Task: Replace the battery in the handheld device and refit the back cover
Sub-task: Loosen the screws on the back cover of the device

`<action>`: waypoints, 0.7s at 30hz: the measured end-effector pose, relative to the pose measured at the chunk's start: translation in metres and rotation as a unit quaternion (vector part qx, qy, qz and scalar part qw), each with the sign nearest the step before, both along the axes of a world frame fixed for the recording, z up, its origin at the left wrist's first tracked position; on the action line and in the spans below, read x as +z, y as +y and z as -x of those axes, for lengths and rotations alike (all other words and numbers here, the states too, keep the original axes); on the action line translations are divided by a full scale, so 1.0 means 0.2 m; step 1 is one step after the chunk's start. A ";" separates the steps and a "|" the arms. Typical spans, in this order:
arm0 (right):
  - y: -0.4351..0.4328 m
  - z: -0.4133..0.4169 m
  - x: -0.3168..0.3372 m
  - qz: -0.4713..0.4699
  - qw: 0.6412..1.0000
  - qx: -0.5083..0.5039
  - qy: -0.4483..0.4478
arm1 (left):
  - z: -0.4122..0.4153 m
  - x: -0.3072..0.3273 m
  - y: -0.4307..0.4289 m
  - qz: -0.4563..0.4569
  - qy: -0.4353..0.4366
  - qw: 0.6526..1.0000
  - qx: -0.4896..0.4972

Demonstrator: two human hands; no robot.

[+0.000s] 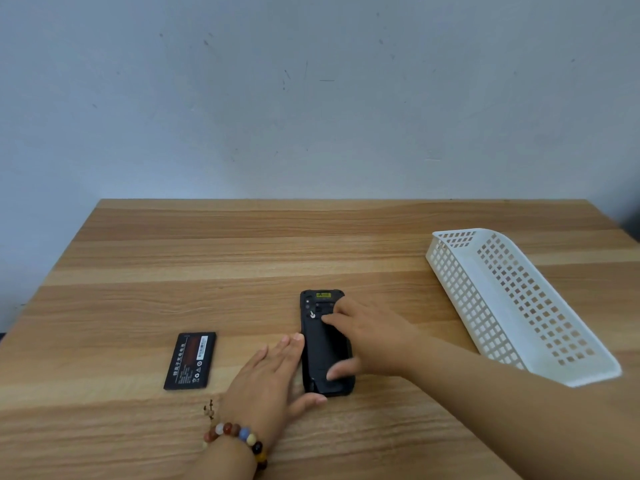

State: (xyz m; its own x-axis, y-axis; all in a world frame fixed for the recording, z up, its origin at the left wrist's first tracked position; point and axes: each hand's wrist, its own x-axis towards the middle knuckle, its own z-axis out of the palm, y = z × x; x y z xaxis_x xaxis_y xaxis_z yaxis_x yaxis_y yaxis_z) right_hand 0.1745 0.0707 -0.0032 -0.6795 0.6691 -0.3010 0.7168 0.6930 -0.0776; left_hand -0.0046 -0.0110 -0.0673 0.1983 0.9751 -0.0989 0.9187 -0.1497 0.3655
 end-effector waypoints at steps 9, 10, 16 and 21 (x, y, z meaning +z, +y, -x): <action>0.01 0.06 0.01 -0.033 0.999 -0.005 -0.019 | 0.00 0.00 0.00 0.042 0.023 0.999 -0.002; 0.01 0.07 0.01 -0.035 0.999 -0.003 -0.025 | 0.00 0.00 0.00 0.046 0.029 0.999 -0.002; 0.04 0.12 0.05 0.038 0.996 -0.083 -0.009 | 0.01 0.00 0.00 0.057 0.030 0.998 -0.002; 0.09 0.15 0.10 0.144 0.972 -0.170 0.069 | 0.00 0.00 0.00 0.044 0.029 0.999 -0.002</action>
